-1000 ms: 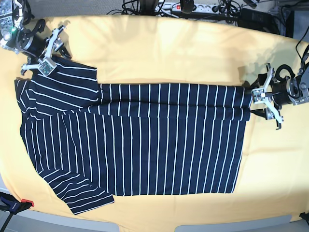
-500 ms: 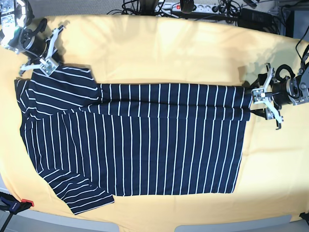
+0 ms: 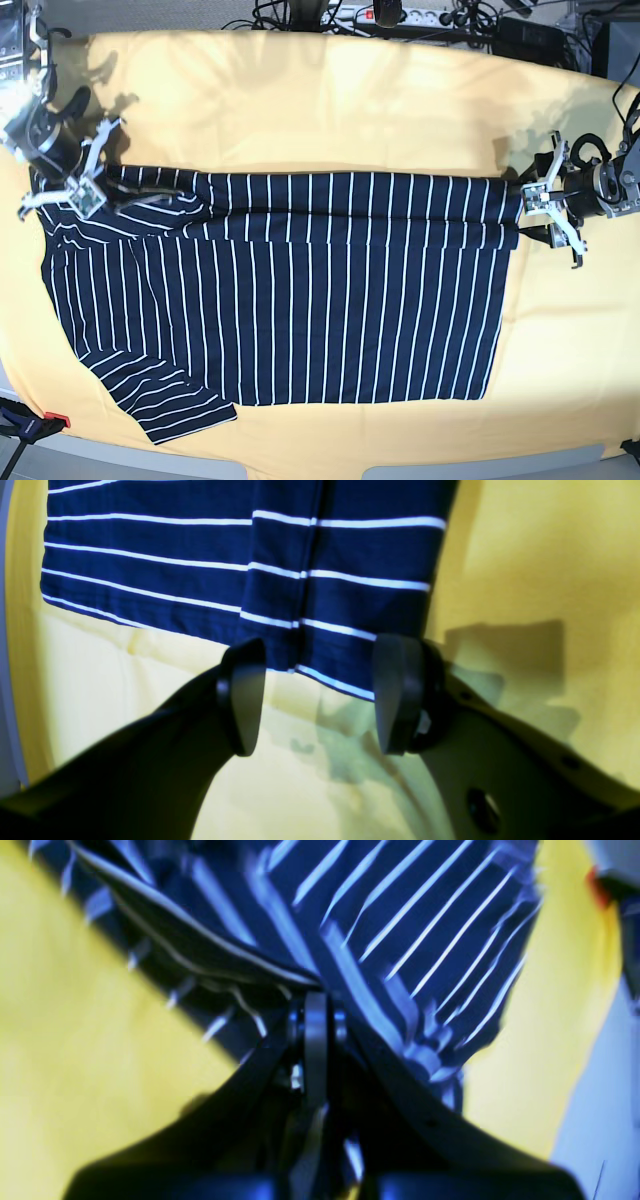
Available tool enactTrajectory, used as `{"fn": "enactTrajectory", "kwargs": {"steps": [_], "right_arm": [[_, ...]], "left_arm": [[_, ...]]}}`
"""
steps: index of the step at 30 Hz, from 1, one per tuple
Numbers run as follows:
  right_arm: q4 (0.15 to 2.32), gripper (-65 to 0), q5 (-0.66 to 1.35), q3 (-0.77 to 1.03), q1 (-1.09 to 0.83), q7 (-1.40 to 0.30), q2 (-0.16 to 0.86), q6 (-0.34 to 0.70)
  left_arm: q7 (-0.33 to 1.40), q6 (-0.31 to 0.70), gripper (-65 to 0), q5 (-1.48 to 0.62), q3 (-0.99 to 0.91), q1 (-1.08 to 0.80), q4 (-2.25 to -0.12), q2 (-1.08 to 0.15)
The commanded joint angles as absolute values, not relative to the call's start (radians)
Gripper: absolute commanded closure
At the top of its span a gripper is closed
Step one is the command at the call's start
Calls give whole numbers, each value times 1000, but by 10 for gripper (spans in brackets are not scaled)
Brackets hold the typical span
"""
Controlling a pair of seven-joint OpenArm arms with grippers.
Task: Fold the T-shirt properly
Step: 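Release and regrasp the striped sleeve with the right gripper, then fold the sleeve inward across the body with the right gripper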
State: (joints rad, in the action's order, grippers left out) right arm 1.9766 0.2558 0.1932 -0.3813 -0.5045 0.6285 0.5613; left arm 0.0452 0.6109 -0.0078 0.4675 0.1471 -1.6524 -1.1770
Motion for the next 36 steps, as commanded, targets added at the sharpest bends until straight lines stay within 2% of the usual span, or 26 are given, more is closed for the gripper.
{"fn": "enactTrajectory", "kwargs": {"steps": [1,7,14,22,30,36], "right_arm": [[1988,0,278,202,-355,-477,649,551],[1875,0,377,182,-201,-447,669,622],[1666,0,344,-36,24,-444,668,619],[1551,0,262,-246,271,-442,670,557],[1325,0,199,-469,466,-316,661,548],[1197,0,182,-518,565,-272,603,464]], "left_arm": [[30,603,-347,-16,456,164,-1661,-1202],[30,603,-347,-16,456,164,-1671,-1203],[30,603,-347,-16,456,164,-1671,-1202],[30,603,-347,-16,456,164,-1671,-1202],[30,602,-347,-16,456,164,-1671,-1202],[30,603,-347,-16,456,164,-1671,-1202]]}}
